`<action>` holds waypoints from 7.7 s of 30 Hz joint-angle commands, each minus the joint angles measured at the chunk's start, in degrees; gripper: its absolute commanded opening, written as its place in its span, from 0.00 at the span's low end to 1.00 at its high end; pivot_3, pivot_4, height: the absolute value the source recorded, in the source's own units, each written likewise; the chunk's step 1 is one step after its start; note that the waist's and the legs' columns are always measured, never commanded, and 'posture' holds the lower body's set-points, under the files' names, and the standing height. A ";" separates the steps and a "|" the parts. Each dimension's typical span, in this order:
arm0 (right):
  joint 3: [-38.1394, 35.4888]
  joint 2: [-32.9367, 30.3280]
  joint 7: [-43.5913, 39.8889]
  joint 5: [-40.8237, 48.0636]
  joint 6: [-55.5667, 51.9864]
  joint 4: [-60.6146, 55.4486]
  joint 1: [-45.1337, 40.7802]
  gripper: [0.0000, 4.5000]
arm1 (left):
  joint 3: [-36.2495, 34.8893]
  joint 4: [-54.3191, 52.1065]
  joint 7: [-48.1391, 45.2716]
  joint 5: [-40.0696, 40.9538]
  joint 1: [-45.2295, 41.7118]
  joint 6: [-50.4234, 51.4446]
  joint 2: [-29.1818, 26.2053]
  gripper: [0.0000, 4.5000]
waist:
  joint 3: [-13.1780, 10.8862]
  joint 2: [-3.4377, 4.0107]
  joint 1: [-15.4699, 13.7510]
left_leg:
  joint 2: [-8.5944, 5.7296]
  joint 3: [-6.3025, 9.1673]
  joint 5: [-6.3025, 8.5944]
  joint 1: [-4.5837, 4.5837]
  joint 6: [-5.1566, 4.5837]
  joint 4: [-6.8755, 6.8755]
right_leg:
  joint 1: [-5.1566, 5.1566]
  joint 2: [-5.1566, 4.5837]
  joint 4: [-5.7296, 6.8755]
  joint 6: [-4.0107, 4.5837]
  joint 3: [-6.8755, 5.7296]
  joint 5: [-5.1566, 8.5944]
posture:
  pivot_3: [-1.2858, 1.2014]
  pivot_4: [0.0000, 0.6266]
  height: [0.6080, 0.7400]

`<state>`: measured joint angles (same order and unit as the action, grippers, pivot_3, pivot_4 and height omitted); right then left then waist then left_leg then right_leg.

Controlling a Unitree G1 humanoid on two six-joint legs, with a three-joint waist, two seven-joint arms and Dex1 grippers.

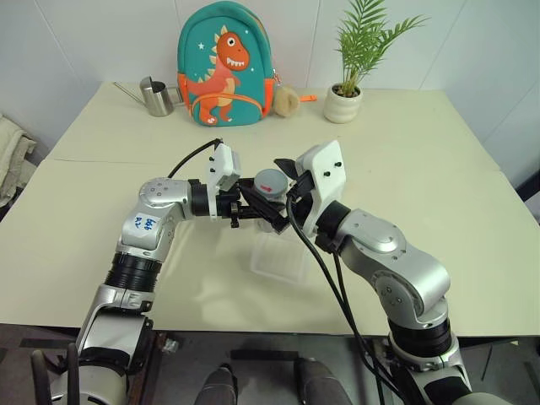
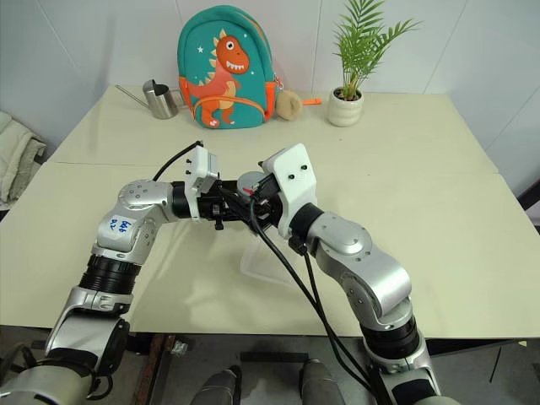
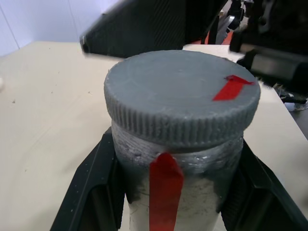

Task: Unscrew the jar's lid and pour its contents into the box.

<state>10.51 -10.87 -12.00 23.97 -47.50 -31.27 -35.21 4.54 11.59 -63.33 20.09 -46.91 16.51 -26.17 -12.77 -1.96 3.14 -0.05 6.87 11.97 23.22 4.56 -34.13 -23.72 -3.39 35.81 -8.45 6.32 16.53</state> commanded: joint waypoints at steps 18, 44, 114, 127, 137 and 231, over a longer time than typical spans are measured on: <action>-0.76 1.75 -1.29 -1.10 1.51 -1.39 0.56 1.00 | -1.87 -3.59 -0.39 1.74 0.39 1.66 -1.94 0.45 | 0.00 0.00 0.04 | 0.00 0.01 0.00 0.00 0.00 0.05 | 0.00 0.00 -0.04 0.01 -0.01 0.01 | 0.52 0.24 1.00; -1.42 -2.91 -17.73 8.68 0.67 -2.24 -2.56 0.57 | -1.88 -3.38 -5.78 4.53 -0.31 3.32 -3.24 0.45 | 0.00 0.00 0.07 | 0.00 0.01 0.00 0.01 0.00 0.11 | 0.01 0.00 -0.15 0.01 -0.02 0.01 | 0.52 0.24 1.00; -1.13 -6.59 -31.11 8.00 7.11 13.66 -14.95 1.00 | -1.49 -7.83 -18.35 10.32 -1.71 8.04 -6.53 0.45 | -0.01 0.02 0.07 | 0.03 0.03 0.00 0.03 -0.01 0.16 | -0.01 0.00 -0.17 0.02 -0.07 0.03 | 0.52 0.24 1.00; -5.02 -13.92 -31.04 7.25 6.34 13.57 -13.49 1.00 | -2.14 -8.01 -17.81 9.69 -1.00 8.09 -8.22 0.45 | -0.01 0.02 0.10 | 0.03 0.03 0.01 0.03 -0.01 0.16 | -0.01 0.00 -0.17 0.02 -0.07 0.03 | 0.52 0.24 1.00; -8.00 -18.54 -30.12 9.37 4.60 11.02 -12.22 1.00 | -2.42 -8.21 -16.55 9.84 0.22 7.86 -9.58 0.45 | -0.01 0.02 0.08 | 0.03 0.03 0.01 0.03 -0.01 0.16 | -0.01 0.00 -0.18 0.02 -0.07 0.03 | 0.52 0.24 1.00; -10.26 -22.89 -29.45 17.57 -4.10 5.42 -11.33 1.00 | -1.61 -3.37 -18.12 9.01 -2.20 6.75 -6.60 0.45 | -0.02 0.02 0.00 | 0.04 0.04 0.01 0.06 -0.01 0.16 | -0.02 0.00 -0.17 0.03 -0.09 0.05 | 0.52 0.24 1.00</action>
<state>3.01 -32.89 -42.63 41.10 -51.59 -24.31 -46.51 3.36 9.60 -80.24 28.73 -48.10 24.24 -32.24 -12.79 -1.94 3.13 -0.02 6.91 11.98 23.28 4.55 -33.97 -23.75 -3.39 35.64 -8.43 6.23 16.57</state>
